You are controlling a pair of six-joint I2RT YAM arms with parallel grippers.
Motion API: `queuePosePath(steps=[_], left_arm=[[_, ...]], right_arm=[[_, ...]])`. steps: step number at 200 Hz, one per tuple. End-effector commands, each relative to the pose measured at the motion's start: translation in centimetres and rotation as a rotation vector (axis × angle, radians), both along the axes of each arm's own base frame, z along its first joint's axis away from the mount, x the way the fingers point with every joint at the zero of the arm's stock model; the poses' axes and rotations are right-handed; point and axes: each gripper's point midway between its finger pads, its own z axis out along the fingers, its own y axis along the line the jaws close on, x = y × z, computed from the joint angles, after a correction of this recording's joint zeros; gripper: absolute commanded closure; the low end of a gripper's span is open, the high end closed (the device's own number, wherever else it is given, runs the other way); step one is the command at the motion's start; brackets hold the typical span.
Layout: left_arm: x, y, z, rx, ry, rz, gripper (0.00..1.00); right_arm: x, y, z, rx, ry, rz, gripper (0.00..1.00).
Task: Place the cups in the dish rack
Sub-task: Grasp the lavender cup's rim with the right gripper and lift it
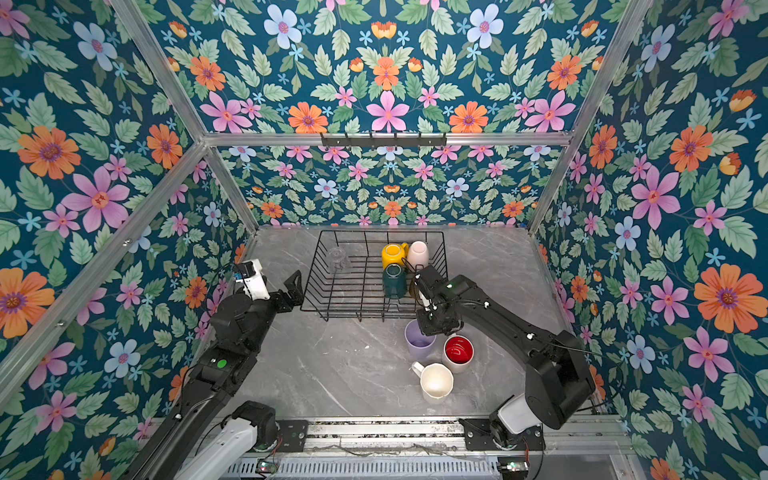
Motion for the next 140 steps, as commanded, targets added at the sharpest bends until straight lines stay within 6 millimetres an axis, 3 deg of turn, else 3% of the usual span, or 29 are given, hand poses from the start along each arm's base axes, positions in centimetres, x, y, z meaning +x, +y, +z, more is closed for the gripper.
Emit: queuePosePath(steps=[1, 69, 83, 140], left_arm=[[0.2, 0.2, 0.5, -0.014, -0.024, 0.013, 0.01], [0.3, 1.1, -0.5, -0.023, -0.020, 0.071, 0.01], [0.3, 1.3, -0.6, -0.025, -0.022, 0.082, 0.01], [0.2, 1.0, -0.1, -0.061, -0.051, 0.066, 0.01]], right_arm=[[0.4, 0.5, 0.2, 0.001, -0.015, 0.013, 0.80], [0.5, 2.3, 0.8, 0.024, -0.028, 0.072, 1.00], [0.5, 2.8, 1.3, 0.043, -0.034, 0.083, 1.00], [0.0, 6.0, 6.3, 0.248, -0.070, 0.150, 1.00]])
